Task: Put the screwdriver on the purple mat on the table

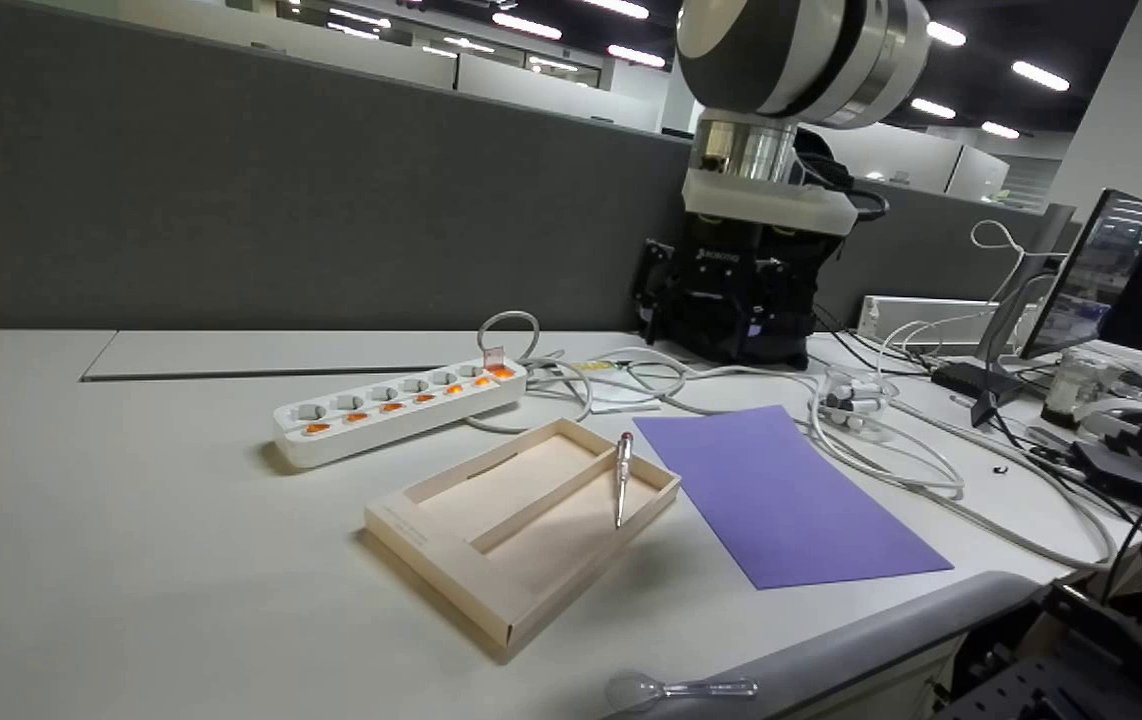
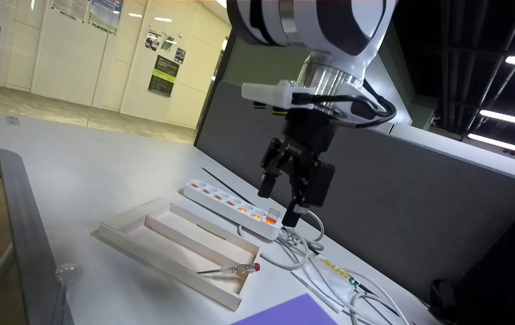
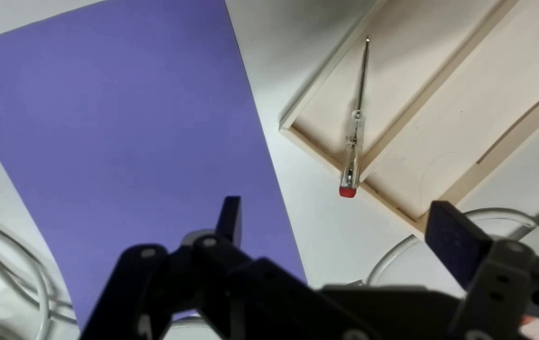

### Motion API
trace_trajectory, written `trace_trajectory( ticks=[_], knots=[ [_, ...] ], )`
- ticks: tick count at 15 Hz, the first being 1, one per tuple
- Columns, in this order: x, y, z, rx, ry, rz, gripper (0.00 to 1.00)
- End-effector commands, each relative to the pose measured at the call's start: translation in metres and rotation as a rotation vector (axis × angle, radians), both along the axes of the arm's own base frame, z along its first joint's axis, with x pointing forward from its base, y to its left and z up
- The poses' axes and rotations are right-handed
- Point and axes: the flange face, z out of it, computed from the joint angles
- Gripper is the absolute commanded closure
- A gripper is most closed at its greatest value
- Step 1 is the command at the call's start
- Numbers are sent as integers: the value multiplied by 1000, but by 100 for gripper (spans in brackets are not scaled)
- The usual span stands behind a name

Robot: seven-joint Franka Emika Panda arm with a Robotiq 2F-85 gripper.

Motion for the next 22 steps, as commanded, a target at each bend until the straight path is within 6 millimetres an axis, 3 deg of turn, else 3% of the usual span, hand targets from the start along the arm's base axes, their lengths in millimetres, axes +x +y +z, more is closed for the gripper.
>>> trace_trajectory(
  ticks=[1, 6, 14, 22],
  knots=[
    [1, -1, -1, 2, 2, -1, 0],
    [5, 2, -7, -18, 22, 1, 0],
    [36, 18, -72, -139, 83, 21, 0],
    [62, 29, -118, -190, 45, 34, 0]
  ],
)
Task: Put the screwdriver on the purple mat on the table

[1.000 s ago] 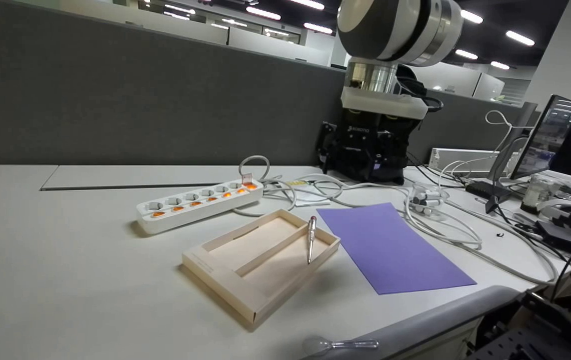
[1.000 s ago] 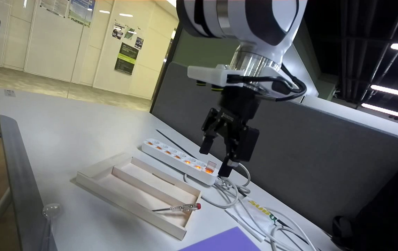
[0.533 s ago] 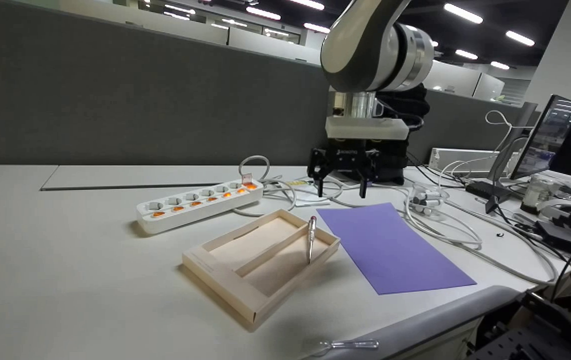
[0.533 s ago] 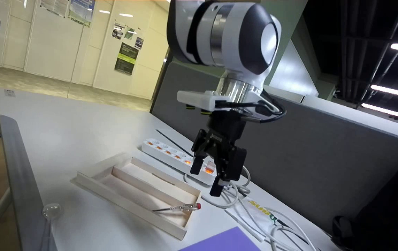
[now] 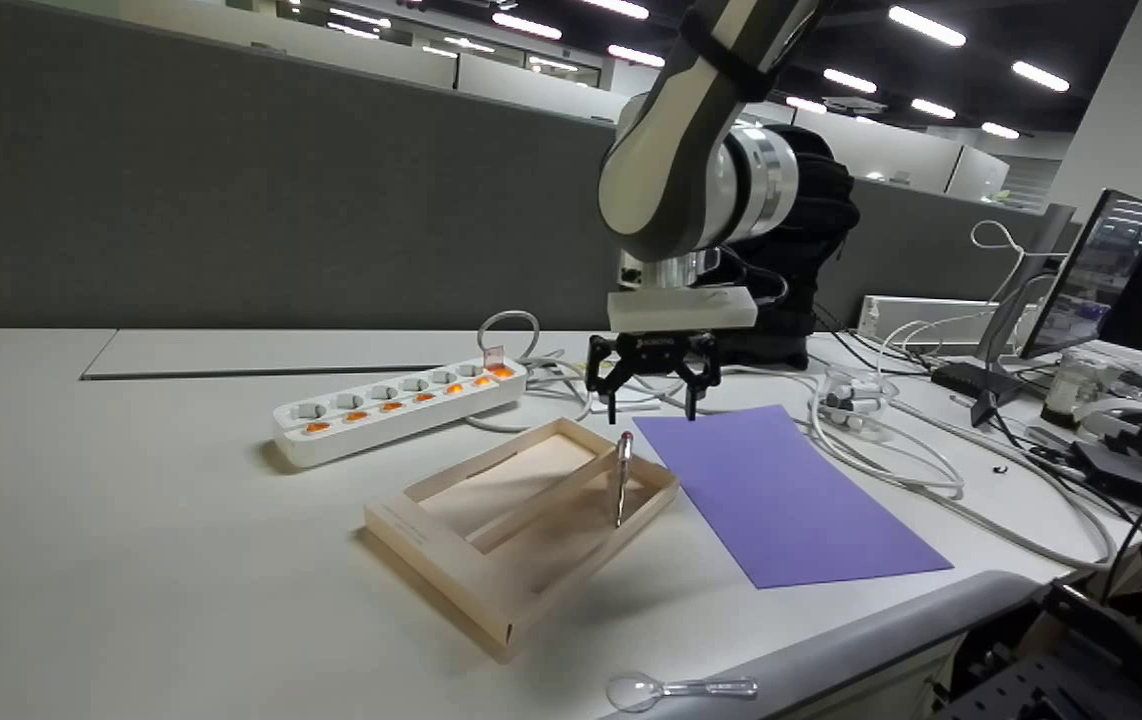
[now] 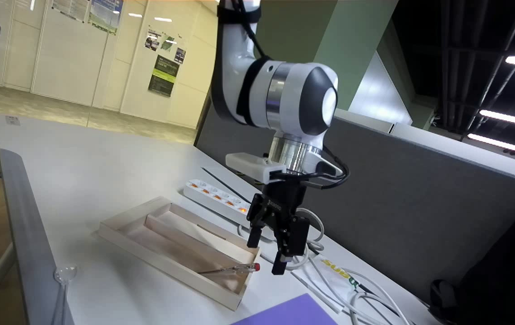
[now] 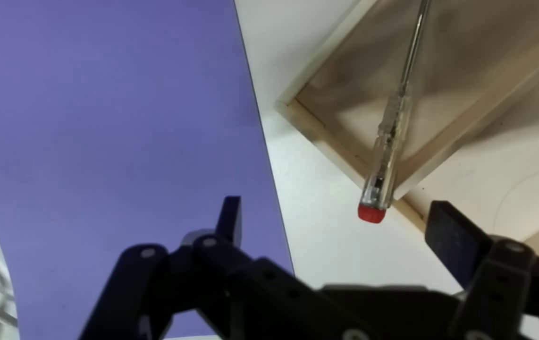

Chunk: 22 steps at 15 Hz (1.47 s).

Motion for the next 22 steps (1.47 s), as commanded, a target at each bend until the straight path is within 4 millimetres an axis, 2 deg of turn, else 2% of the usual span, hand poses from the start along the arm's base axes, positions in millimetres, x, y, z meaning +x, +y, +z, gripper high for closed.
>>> trace_trajectory(
  ticks=[1, 3, 4, 5, 10, 15, 16, 19, 22],
  knots=[
    [15, 2, -13, -31, -25, -23, 0],
    [18, 4, -19, -32, -32, -18, 0],
    [19, 5, -21, -30, -37, -16, 16],
    [21, 7, -23, -28, -44, -15, 26],
    [20, 18, -28, -16, -58, 0, 61],
    [19, 23, -24, 0, -78, -24, 95],
    [19, 19, -22, 6, -81, -56, 99],
    [16, -3, -12, 18, -110, -178, 96],
    [11, -36, 4, 7, -152, -310, 96]
  ],
)
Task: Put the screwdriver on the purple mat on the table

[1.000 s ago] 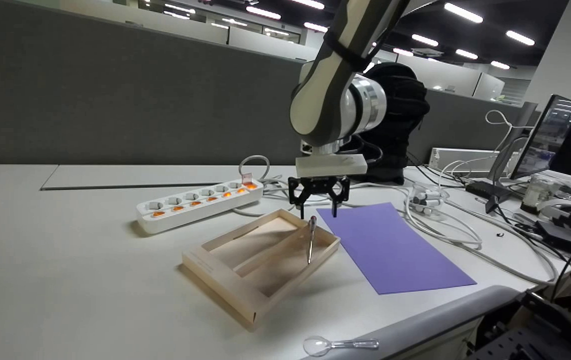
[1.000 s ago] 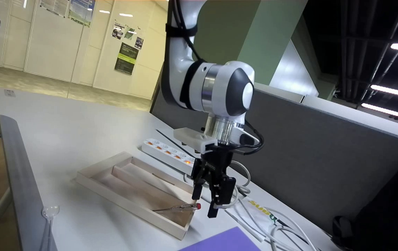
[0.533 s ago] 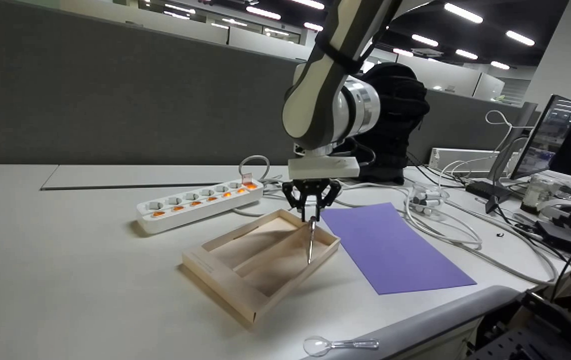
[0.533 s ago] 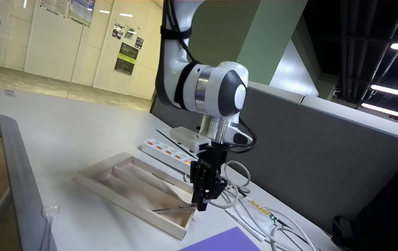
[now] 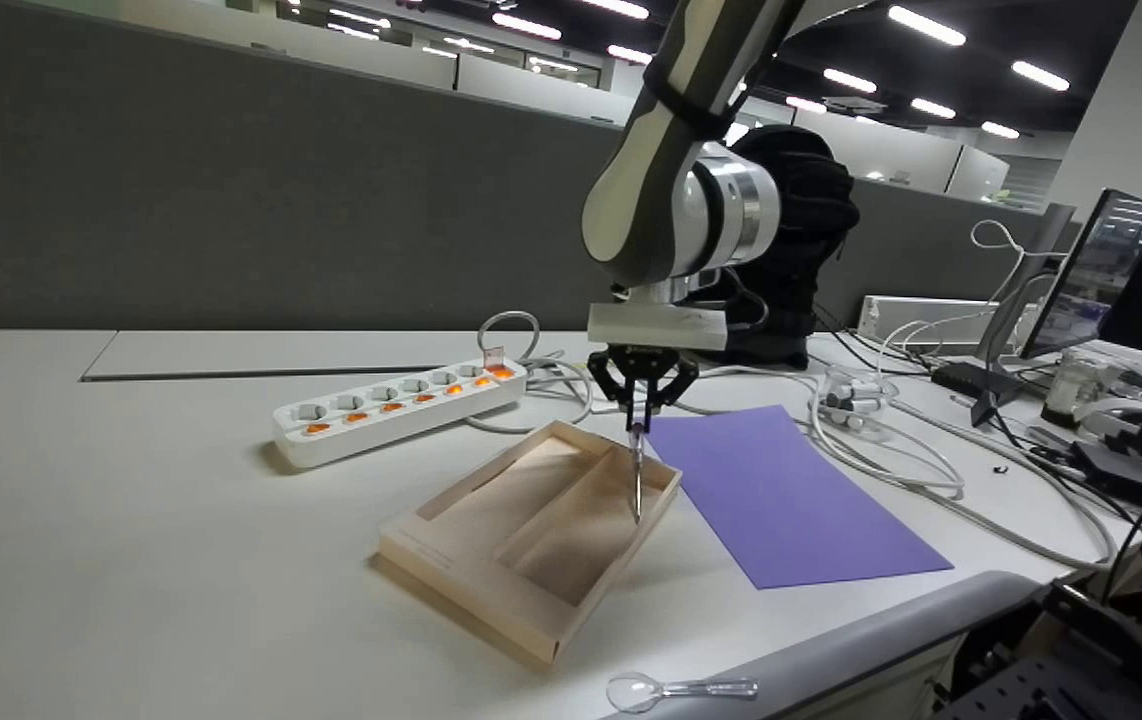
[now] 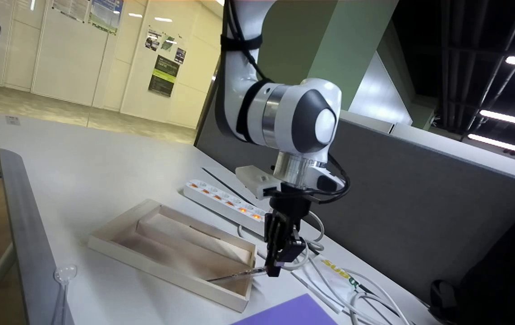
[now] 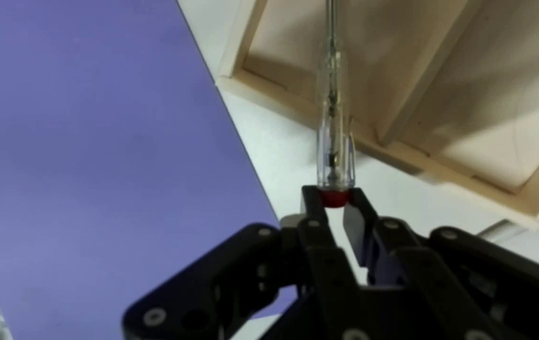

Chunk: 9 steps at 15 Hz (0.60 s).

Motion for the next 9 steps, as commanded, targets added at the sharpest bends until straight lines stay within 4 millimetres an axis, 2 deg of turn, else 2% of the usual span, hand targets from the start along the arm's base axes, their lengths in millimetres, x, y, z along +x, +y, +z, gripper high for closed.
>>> trace_trajectory(
  ticks=[1, 5, 9],
  knots=[
    [-11, -36, 26, -8, -58, -180, 96],
    [-29, -87, 45, -12, -81, -351, 96],
    [-53, -127, 48, 22, -79, -485, 96]
  ],
)
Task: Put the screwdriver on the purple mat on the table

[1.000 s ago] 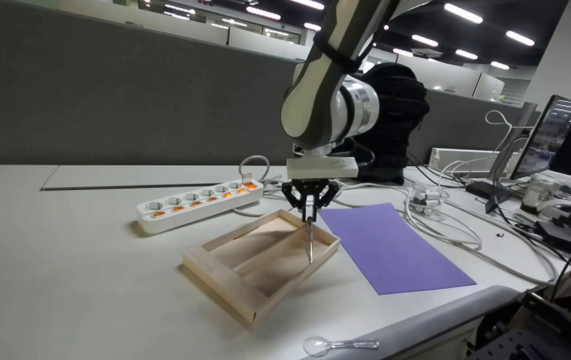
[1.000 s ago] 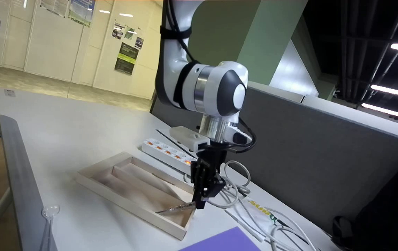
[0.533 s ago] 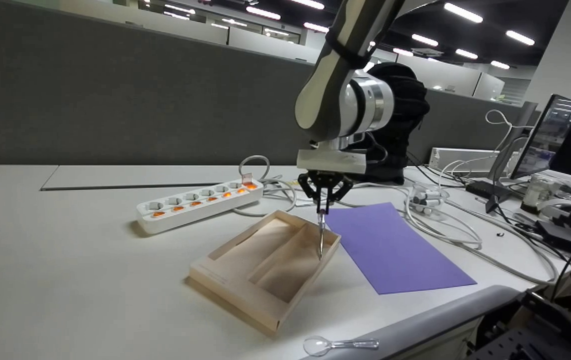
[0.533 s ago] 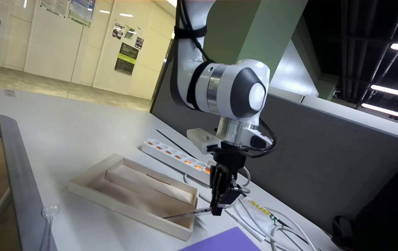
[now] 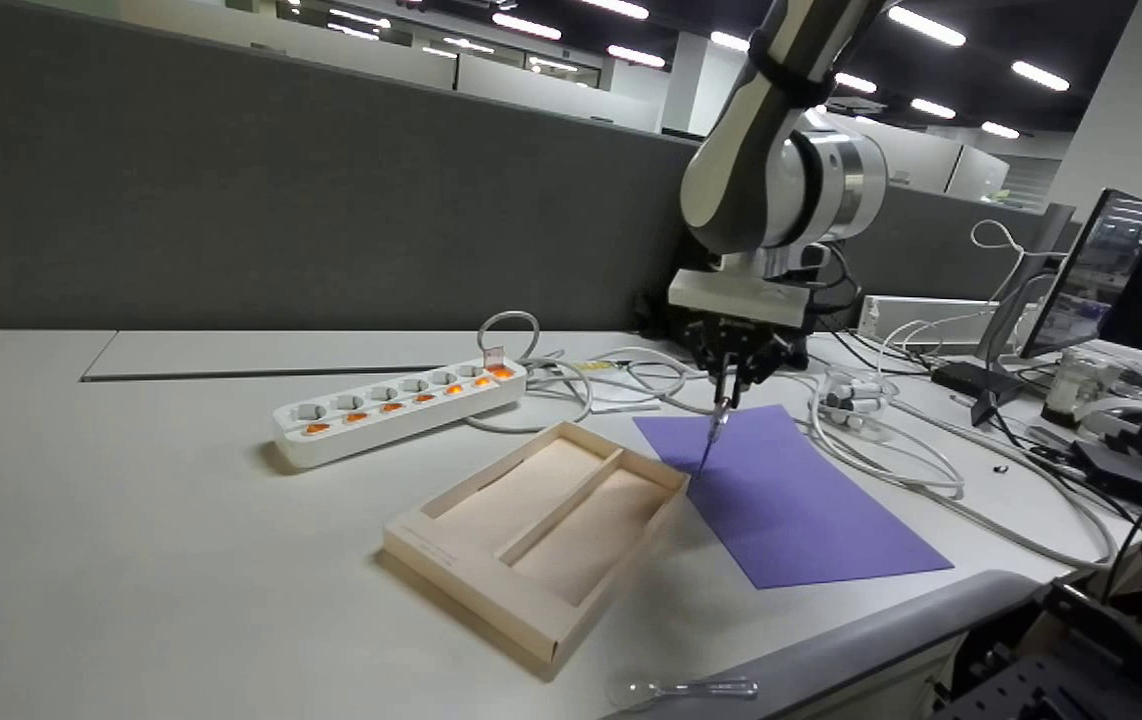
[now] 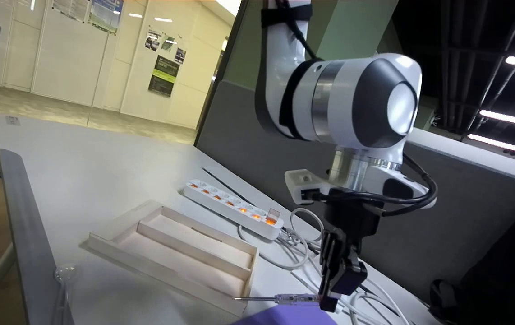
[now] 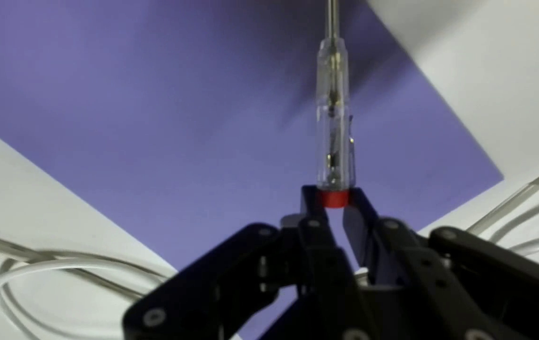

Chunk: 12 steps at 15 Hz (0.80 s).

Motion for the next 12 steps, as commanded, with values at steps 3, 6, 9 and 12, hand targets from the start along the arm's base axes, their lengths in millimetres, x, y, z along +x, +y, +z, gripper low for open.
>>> trace_trajectory(
  ticks=[3, 6, 9, 12],
  knots=[
    [-33, -39, -3, 70, -16, -178, 96],
    [-37, -53, -14, 106, -23, -216, 96],
    [-36, -60, -27, 141, -22, -230, 96],
    [-32, -63, -43, 179, -12, -227, 96]
  ],
)
